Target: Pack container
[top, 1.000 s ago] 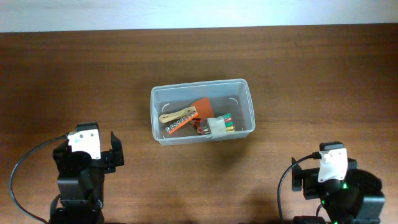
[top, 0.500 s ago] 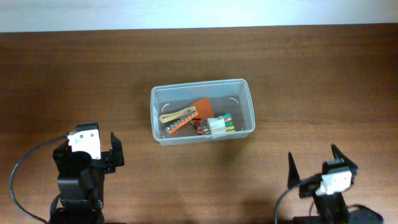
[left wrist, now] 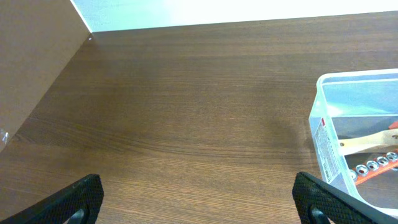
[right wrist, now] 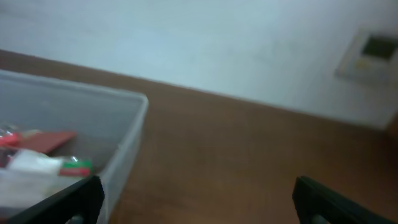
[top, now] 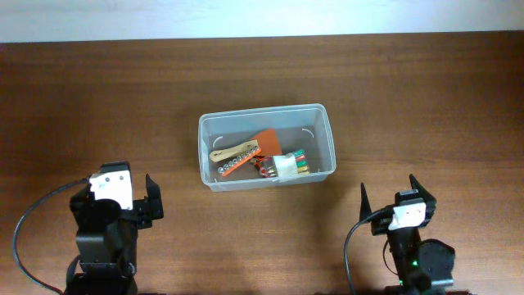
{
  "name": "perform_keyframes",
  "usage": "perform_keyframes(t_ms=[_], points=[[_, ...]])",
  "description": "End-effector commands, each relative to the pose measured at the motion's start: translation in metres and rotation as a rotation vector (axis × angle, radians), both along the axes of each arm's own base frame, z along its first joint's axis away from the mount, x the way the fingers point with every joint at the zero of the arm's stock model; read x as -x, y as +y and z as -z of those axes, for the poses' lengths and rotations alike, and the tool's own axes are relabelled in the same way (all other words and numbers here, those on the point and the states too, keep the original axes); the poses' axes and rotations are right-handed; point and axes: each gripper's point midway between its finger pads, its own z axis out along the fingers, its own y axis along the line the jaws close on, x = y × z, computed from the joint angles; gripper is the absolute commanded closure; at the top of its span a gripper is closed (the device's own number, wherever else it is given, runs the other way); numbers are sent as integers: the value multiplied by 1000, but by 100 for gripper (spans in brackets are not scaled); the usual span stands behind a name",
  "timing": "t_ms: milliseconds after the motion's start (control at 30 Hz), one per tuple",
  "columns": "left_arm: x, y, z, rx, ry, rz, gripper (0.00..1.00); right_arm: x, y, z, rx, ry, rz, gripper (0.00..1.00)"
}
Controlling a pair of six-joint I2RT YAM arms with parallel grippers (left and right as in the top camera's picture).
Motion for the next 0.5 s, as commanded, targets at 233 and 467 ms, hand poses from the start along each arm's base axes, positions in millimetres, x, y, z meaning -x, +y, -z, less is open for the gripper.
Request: perform_keyframes(t_ms=[233,467], points=[[1,2,0,3,-3,-15,1,-2,-14,13,-36,22,90,1],[1,2,0,3,-3,-15,1,-1,-10,15,22,28,56,1]])
